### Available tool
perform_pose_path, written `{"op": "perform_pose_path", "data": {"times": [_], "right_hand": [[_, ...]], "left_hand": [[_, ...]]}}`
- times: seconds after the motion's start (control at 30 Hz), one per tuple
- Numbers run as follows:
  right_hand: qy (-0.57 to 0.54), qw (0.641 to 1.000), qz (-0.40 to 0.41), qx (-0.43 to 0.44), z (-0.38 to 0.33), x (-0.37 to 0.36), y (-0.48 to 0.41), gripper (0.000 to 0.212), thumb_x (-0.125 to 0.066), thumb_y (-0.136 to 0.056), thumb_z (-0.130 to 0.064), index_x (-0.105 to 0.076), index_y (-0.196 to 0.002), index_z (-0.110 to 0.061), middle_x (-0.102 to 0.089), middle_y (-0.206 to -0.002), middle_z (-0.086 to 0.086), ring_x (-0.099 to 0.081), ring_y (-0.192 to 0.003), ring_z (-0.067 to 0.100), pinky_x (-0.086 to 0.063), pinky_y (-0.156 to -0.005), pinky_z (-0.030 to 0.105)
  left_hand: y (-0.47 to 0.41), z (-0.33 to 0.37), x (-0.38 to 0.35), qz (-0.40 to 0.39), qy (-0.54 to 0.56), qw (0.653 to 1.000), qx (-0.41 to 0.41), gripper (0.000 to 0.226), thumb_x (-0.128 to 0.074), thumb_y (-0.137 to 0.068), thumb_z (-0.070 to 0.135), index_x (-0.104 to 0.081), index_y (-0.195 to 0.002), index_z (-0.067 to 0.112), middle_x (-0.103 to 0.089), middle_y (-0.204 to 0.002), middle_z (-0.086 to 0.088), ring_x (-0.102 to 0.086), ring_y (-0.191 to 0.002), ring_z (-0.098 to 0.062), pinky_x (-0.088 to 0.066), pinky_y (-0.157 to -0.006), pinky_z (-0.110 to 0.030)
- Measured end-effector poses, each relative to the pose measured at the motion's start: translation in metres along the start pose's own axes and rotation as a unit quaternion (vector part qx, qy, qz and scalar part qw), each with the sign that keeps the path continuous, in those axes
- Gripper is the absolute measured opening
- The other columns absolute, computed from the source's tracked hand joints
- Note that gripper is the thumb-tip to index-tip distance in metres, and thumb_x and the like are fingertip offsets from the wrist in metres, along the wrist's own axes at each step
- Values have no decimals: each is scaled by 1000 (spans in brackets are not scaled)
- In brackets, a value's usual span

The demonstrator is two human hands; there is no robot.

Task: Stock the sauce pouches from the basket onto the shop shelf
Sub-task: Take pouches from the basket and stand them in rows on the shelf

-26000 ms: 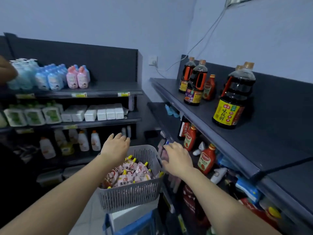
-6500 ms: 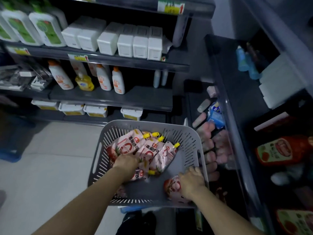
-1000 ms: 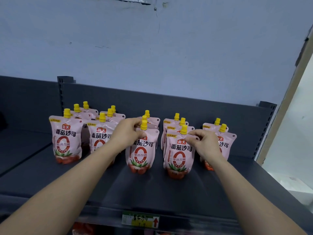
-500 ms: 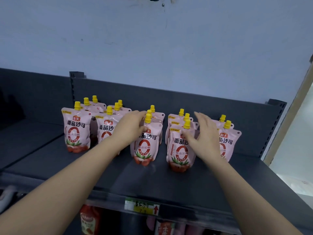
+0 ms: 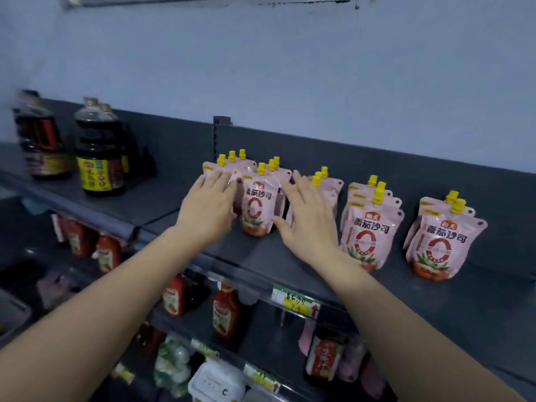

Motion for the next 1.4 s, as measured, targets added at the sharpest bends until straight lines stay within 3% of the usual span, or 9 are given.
{"op": "perform_pose_path", "data": {"times": [0.1, 0.2, 0.3, 0.43, 0.73, 0.87, 1.03, 1.4], "right_hand": [[-33, 997, -55, 33, -41, -19, 6, 68, -62, -87, -33, -33, -147, -19, -23, -159, 7, -20, -147, 26, -21, -118, 45], [-50, 989, -121, 66, -79, -40, 15, 70, -59, -89, -36, -27, -149, -20, -16, -161, 5, -13, -148, 24, -17, -118, 43], [-67, 979, -168, 99, -118, -59, 22, 70, -59, -91, -38, -25, -150, -21, -13, -161, 5, -11, -148, 23, -20, -118, 42], [-86, 963, -222, 129, -168, -83, 30, 69, -58, -92, -39, -25, -149, -23, -9, -162, 5, -8, -149, 23, -19, -117, 43], [-110, 931, -277, 210, -280, -145, 37, 63, -60, -89, -41, -36, -143, -19, -25, -156, 6, -19, -144, 26, -26, -113, 44], [-113, 913, -321, 226, -332, -182, 31, 65, -60, -89, -40, -34, -144, -20, -25, -156, 8, -18, -146, 26, -22, -115, 43], [-114, 904, -332, 244, -395, -226, 22, 61, -62, -86, -40, -40, -139, -19, -37, -146, 6, -29, -139, 28, -31, -109, 41], [-129, 876, -387, 256, -485, -324, 5, 53, -62, -86, -40, -47, -133, -21, -42, -143, 6, -33, -135, 26, -32, -107, 42]], "left_hand": [[45, -31, 7, -20, -39, 998, 41, 71, -76, -75, 31, -49, -134, 4, -44, -146, -16, -37, -139, -32, -29, -111, -48], [91, -59, 11, -80, -62, 992, 82, 70, -57, -91, 34, -25, -149, 9, -21, -158, -11, -15, -147, -26, -13, -118, -44], [133, -86, 16, -121, -98, 980, 127, 68, -49, -94, 36, -20, -150, 11, -19, -159, -8, -11, -148, -24, -11, -119, -43], [185, -122, 23, -153, -124, 964, 179, 67, -52, -92, 36, -26, -148, 12, -27, -155, -6, -17, -146, -24, -15, -117, -43], [283, -217, 19, -214, -155, 927, 266, 47, -54, -88, 30, -46, -131, 13, -51, -135, -5, -39, -130, -26, -33, -106, -40], [317, -265, 5, -254, -158, 906, 298, 50, -57, -87, 36, -44, -131, 15, -50, -134, -4, -39, -129, -24, -31, -106, -39], [351, -324, -14, -286, -166, 886, 326, 42, -55, -88, 30, -47, -127, 15, -51, -136, -6, -38, -133, -25, -31, -107, -39], [404, -429, -85, -306, -145, 860, 383, 39, -53, -89, 38, -53, -123, 19, -60, -125, -1, -48, -121, -21, -38, -100, -36]]}}
Point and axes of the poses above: each hand's wrist, its own y-axis away from the middle knuckle, its own x-axis out of the back of the hand, z = x × y, the point moved 1 cm from there along -y, towards the middle knuckle
